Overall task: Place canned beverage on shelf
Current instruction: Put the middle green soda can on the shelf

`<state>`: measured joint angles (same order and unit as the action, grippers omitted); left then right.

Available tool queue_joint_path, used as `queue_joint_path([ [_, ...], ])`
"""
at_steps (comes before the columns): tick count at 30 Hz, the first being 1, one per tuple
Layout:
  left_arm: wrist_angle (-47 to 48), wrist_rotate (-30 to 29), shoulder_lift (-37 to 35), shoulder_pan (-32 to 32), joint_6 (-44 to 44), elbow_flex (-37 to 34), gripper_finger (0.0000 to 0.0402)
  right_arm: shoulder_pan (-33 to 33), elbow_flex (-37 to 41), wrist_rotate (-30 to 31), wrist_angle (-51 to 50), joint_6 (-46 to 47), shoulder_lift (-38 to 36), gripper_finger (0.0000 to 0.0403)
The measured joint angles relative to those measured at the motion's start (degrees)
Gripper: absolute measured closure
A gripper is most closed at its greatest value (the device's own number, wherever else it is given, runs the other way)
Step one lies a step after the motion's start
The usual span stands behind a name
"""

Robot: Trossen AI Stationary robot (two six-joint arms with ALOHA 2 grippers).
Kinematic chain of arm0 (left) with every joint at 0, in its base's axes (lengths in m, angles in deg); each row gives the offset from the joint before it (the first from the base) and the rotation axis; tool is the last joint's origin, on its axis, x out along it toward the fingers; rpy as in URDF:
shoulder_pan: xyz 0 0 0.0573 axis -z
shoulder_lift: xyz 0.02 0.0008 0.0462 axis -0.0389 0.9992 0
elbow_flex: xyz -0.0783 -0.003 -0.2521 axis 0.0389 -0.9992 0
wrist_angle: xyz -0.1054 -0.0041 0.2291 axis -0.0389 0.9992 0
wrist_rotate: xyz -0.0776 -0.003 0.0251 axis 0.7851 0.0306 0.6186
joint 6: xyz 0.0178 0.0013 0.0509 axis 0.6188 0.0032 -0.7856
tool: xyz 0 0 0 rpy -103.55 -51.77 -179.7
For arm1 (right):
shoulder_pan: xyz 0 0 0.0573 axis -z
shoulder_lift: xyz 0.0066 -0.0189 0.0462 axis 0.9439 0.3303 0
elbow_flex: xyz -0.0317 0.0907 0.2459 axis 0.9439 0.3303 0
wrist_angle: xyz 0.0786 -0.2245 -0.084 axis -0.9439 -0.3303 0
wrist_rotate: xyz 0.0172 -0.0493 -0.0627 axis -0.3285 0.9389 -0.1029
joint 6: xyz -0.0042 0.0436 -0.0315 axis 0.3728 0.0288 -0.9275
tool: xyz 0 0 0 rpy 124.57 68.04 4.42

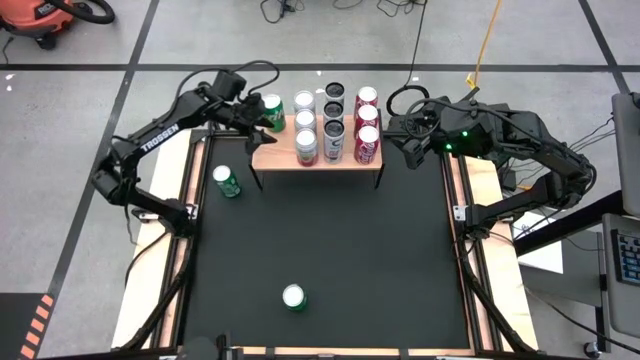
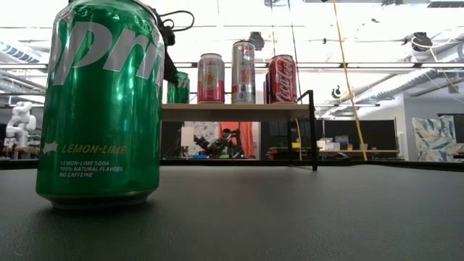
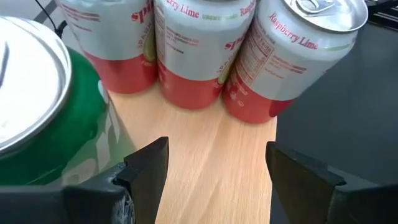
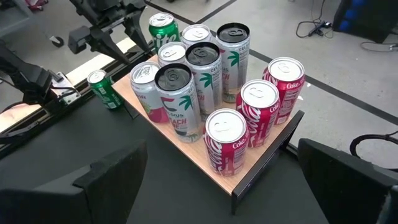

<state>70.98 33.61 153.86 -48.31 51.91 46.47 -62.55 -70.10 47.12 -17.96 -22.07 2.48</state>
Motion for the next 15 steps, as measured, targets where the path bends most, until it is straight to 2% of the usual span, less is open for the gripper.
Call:
queue_joint_path([
  [6, -0.7, -2.7, 0.5, 0.0, 0.0, 0.0, 0.0137, 0.0, 0.0, 0.0, 0.0, 0.0, 0.0, 0.0012],
  [15, -2.9, -3.0, 0.5, 0.0, 0.1, 0.0, 0.0137, 0.0, 0.0, 0.0, 0.0, 0.6, 0.0, 0.0012],
])
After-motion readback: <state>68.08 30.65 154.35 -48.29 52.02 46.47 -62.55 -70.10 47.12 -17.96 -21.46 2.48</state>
